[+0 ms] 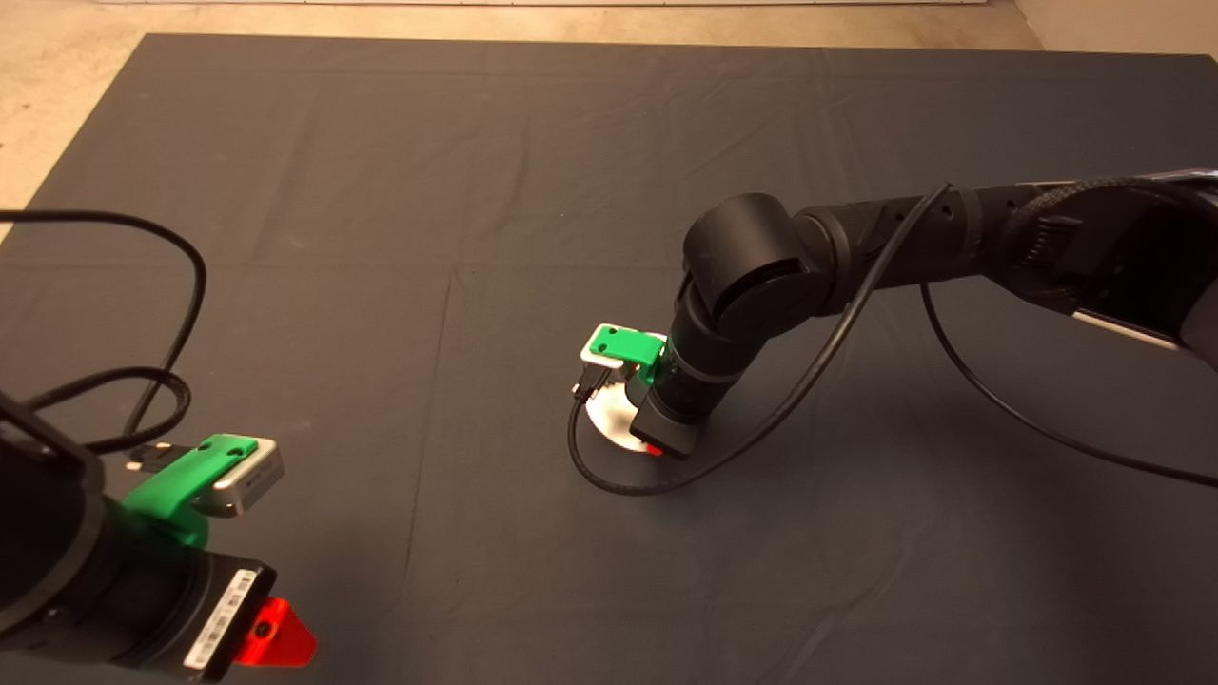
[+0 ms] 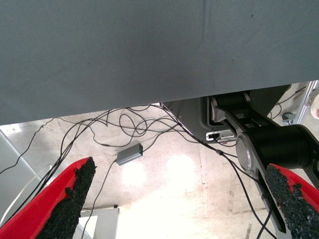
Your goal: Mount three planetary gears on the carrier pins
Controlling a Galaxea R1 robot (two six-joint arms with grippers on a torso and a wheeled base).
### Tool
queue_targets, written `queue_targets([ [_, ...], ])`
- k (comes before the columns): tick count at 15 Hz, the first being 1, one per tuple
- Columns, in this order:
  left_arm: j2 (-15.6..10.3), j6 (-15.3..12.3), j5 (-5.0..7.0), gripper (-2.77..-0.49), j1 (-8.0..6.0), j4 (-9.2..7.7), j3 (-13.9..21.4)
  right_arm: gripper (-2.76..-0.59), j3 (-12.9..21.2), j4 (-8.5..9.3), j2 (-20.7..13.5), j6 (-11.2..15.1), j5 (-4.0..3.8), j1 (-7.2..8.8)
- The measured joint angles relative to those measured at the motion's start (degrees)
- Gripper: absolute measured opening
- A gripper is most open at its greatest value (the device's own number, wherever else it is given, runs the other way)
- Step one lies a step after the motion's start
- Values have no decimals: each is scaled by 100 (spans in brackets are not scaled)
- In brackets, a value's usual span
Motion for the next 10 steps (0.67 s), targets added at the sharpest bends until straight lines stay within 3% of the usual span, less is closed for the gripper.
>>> queue_targets([
  [10, 0, 0, 0, -79, 0, 0, 0, -241, 0, -3, 45, -1, 0, -3],
])
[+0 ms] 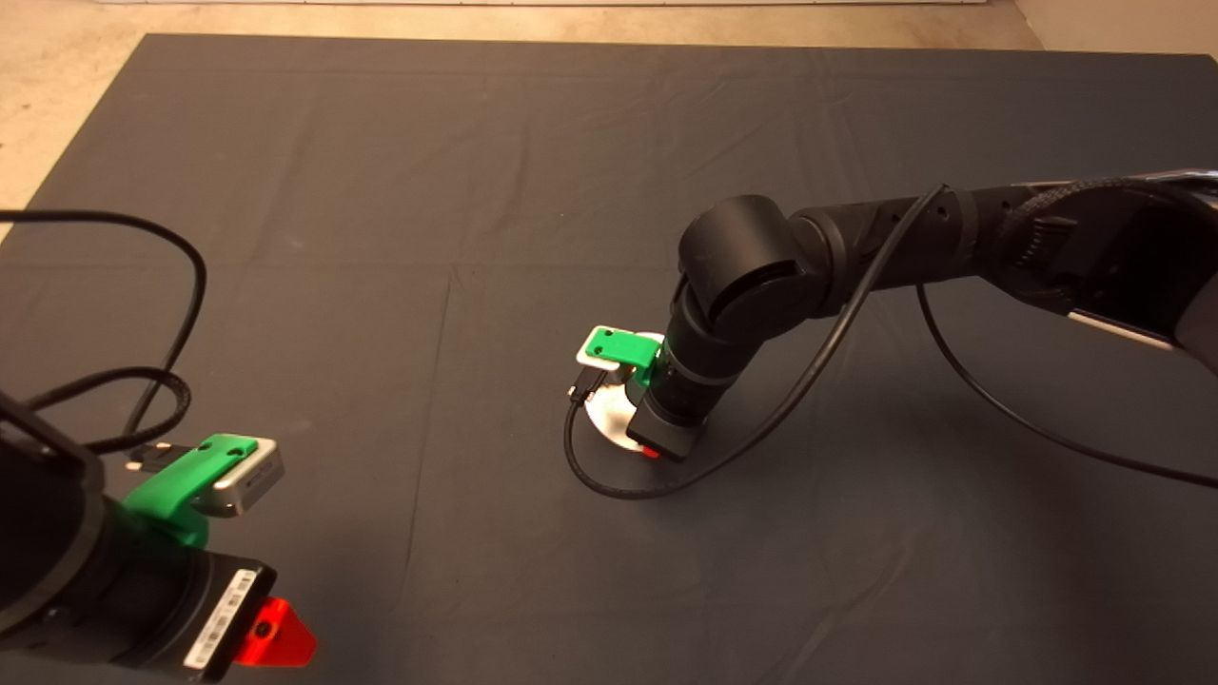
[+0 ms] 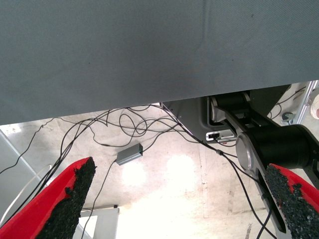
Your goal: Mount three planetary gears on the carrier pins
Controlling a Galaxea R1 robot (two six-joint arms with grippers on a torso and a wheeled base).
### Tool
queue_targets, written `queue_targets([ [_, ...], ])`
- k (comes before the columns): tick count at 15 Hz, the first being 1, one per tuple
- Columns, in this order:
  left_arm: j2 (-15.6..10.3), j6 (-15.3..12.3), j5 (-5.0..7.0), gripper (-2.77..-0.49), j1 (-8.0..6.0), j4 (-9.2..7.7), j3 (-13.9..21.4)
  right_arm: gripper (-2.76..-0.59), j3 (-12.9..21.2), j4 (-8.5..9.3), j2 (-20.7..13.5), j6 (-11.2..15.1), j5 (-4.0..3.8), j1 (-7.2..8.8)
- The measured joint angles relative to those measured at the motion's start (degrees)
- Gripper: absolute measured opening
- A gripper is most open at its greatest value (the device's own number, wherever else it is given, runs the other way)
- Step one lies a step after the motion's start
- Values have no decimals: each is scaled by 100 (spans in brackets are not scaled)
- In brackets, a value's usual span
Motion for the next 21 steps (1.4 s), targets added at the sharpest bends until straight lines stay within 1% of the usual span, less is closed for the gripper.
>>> queue_targets([
  [2, 0, 0, 0, -79, 0, 0, 0, -241, 0, -5, -2, 0, 0, 0],
  [9, 0, 0, 0, -79, 0, 0, 0, -241, 0, -107, -4, 0, 0, 0],
  [21, -1, 20, 0, -79, 0, 0, 0, -241, 0, -172, -6, 0, 2, -16],
])
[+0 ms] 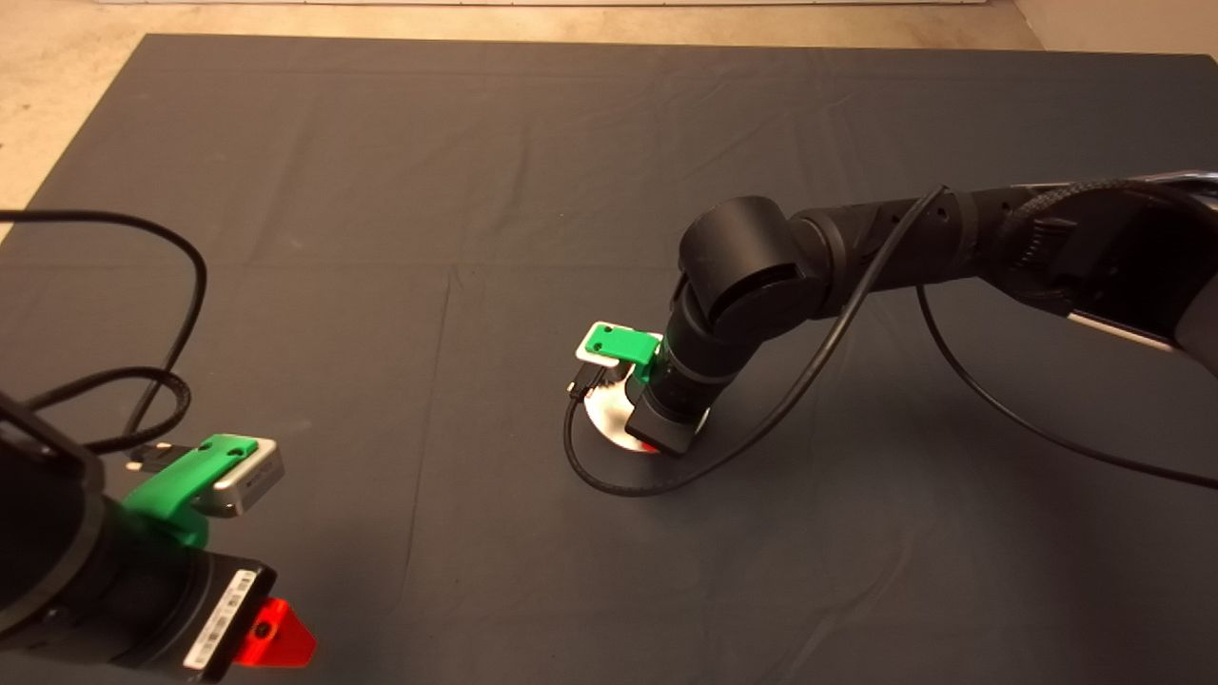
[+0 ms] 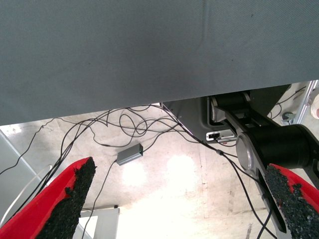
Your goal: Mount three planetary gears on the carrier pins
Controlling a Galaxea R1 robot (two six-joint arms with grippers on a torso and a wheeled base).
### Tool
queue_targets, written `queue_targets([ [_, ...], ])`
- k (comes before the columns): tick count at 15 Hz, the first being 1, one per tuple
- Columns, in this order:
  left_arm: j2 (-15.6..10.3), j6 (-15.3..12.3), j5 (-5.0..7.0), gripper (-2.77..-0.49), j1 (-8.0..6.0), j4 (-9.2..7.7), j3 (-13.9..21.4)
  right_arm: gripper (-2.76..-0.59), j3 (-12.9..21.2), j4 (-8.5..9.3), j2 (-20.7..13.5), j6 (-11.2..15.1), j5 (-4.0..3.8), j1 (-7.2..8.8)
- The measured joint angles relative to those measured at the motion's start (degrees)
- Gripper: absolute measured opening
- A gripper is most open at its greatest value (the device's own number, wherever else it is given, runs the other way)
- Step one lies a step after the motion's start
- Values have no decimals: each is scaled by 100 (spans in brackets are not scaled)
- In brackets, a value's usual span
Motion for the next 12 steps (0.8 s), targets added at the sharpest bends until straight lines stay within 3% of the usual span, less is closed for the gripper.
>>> queue_targets([
  [12, 1, 2, 0, -79, 0, 0, 0, -241, 0, -61, -30, -2, 59, -7],
])
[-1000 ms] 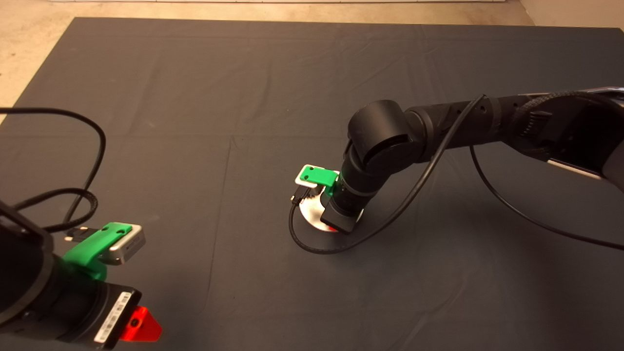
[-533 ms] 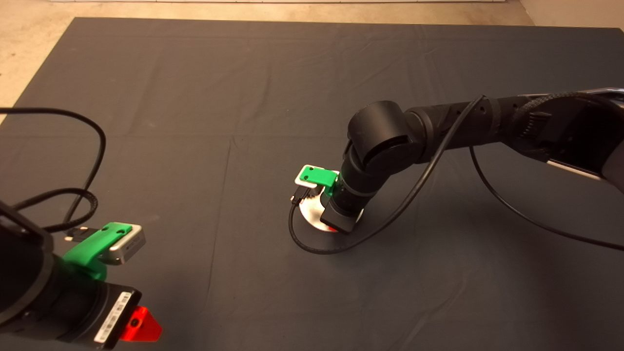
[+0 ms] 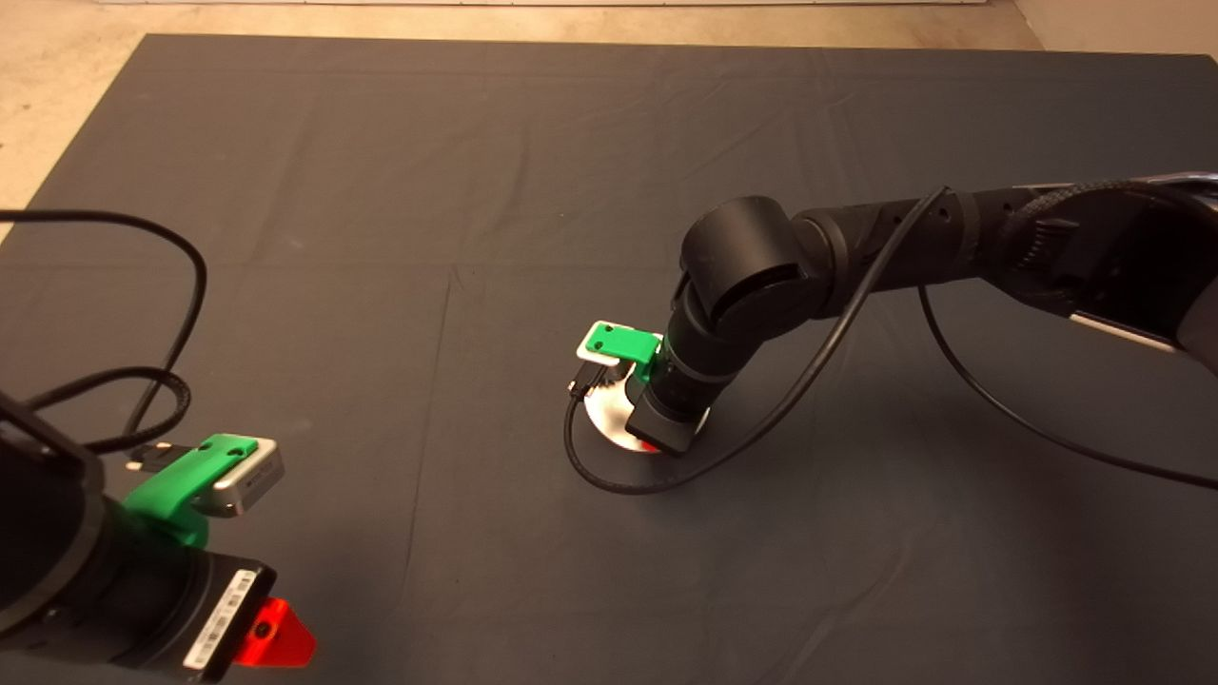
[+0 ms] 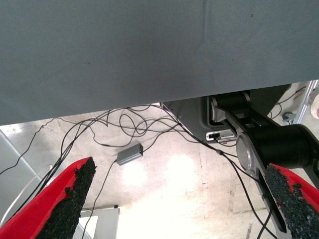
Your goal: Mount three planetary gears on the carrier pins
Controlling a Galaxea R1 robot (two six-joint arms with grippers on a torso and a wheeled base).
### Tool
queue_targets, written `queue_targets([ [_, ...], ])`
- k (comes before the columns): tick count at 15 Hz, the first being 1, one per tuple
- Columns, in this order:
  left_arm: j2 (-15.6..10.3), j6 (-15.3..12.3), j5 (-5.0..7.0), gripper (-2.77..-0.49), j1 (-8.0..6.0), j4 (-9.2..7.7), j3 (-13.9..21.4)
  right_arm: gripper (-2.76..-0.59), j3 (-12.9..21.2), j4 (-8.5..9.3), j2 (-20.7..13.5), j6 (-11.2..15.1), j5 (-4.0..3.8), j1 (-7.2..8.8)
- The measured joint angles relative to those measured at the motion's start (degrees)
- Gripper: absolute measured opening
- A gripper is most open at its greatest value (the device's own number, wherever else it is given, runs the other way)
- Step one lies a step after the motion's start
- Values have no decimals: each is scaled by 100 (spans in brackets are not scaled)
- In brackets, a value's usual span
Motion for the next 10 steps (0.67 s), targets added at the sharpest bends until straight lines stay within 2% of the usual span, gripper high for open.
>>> queue_targets([
  [10, 0, 21, 0, -79, 0, 0, 0, -241, 5, 0, -93, -13, 33, 10],
])
